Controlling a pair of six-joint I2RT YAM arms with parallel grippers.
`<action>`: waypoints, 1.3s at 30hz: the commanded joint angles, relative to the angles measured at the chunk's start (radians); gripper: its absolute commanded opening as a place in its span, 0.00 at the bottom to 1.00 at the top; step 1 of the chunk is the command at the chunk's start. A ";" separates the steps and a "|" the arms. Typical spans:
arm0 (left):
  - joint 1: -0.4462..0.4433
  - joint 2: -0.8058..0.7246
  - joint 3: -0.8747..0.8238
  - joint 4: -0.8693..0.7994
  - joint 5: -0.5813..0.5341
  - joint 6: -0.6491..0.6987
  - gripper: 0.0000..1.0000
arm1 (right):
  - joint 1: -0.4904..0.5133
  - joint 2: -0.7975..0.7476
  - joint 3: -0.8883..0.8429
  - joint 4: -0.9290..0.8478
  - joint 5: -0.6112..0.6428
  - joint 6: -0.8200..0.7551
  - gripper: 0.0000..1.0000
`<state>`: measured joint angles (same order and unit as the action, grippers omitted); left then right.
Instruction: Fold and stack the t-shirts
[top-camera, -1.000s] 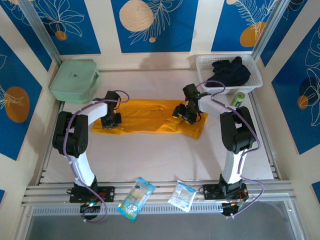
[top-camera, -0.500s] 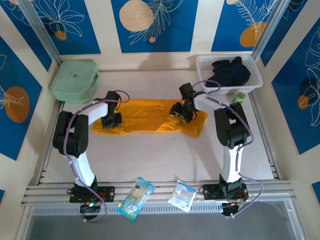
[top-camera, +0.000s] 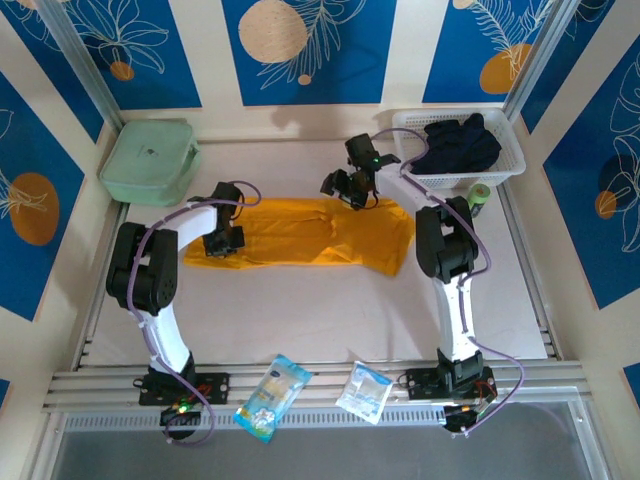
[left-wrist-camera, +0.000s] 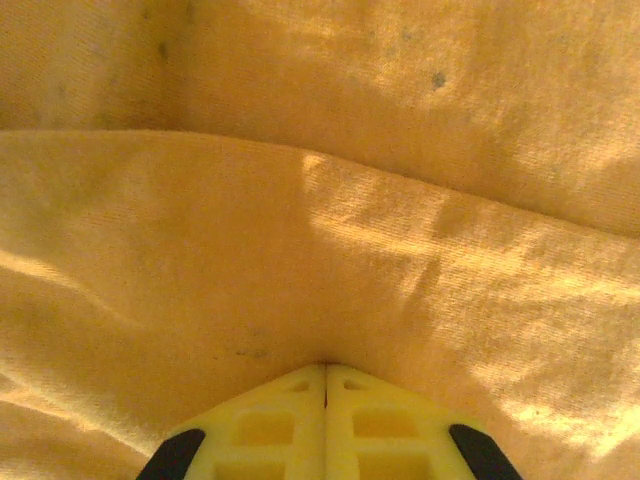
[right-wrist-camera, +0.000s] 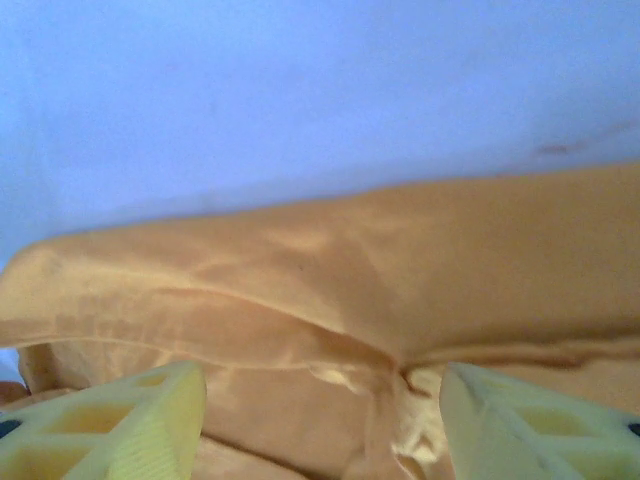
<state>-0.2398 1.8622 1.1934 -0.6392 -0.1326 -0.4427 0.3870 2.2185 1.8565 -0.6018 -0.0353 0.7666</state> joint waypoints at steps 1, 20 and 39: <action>-0.022 0.021 -0.003 -0.012 0.004 0.006 0.01 | 0.004 0.013 0.050 -0.096 -0.006 -0.014 0.63; -0.098 0.044 0.106 -0.097 -0.175 0.049 0.02 | 0.053 -0.711 -0.866 -0.175 0.399 0.032 0.54; -0.036 0.036 0.002 -0.082 -0.331 0.052 0.10 | 0.103 -0.521 -0.771 -0.205 0.495 0.030 0.37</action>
<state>-0.3046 1.9083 1.2137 -0.7174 -0.4328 -0.4004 0.4873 1.6951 1.0500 -0.7685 0.4030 0.7872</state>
